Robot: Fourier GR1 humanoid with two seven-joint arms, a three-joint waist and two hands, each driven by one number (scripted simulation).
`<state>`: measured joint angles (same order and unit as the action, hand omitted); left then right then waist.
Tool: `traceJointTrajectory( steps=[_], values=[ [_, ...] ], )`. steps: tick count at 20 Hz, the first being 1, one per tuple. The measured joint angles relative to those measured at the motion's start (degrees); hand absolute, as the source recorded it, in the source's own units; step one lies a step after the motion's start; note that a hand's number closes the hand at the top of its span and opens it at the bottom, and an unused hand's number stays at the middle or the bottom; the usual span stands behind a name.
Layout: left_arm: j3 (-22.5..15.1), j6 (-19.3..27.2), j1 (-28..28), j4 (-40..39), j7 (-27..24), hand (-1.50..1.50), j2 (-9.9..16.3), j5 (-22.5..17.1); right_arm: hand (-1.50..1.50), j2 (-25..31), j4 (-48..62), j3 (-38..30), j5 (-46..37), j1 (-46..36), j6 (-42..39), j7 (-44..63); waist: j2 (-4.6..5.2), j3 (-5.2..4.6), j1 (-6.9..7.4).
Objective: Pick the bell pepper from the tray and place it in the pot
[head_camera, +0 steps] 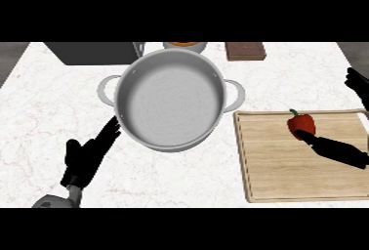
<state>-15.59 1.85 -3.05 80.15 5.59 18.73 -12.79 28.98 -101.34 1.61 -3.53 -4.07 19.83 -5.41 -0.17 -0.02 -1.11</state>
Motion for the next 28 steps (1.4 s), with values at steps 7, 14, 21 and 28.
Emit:
traceJointTrajectory(
  steps=[7, 14, 21, 28],
  values=[
    [0.7, -1.0, -2.0, -1.4, 1.0, 0.0, -0.8, 0.2, -1.5, 7.1, -4.9, -1.6, 2.6, -1.7, -7.7, 22.0, 0.06, -0.05, 0.69],
    [1.1, -2.0, -2.4, -2.1, 0.3, 0.0, -1.9, 1.2, -1.5, 7.0, 1.8, -0.9, 7.0, -7.3, -14.4, 32.8, 0.2, -0.01, 1.51],
    [2.2, -2.6, -3.4, -2.8, 1.5, 0.0, -2.4, 1.7, -1.5, 8.1, 12.2, 2.5, 7.5, -9.1, -24.9, 33.1, 0.29, 0.05, 1.68],
    [3.5, -3.2, -2.1, -1.3, 1.9, 0.0, -3.7, 3.6, -1.5, 6.1, 20.9, 0.2, 1.4, -7.2, -27.1, 23.8, 0.2, 0.06, 1.36]
  ],
)
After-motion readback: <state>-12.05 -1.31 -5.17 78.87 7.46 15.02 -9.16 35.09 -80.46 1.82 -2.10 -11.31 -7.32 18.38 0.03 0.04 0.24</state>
